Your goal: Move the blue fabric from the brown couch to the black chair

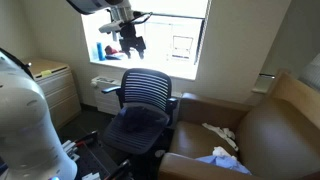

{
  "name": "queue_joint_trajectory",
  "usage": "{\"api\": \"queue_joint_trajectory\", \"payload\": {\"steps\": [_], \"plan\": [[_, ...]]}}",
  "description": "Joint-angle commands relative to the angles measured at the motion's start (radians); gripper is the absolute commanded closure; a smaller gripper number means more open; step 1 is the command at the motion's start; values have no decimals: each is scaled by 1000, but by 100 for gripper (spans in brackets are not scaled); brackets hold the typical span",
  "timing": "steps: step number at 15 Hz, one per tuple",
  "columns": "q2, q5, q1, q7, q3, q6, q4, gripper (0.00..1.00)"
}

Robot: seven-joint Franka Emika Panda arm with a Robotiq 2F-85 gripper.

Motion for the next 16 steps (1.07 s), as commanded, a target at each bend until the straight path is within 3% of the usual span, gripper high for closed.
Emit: {"api": "queue_joint_trajectory", "payload": {"steps": [1, 3, 5, 8, 10, 12, 13, 16], "plan": [[2, -7, 16, 5, -14, -4, 2, 0], [104, 96, 28, -112, -89, 14, 22, 0], [193, 135, -3, -96, -127, 43, 24, 0], [289, 283, -8, -163, -217, 77, 71, 0], [408, 372, -17, -259, -262, 57, 174, 0], [516, 377, -30, -236, -273, -17, 310, 0], [398, 351, -22, -224, -262, 55, 167, 0], [441, 350, -26, -223, -264, 48, 205, 0]]}}
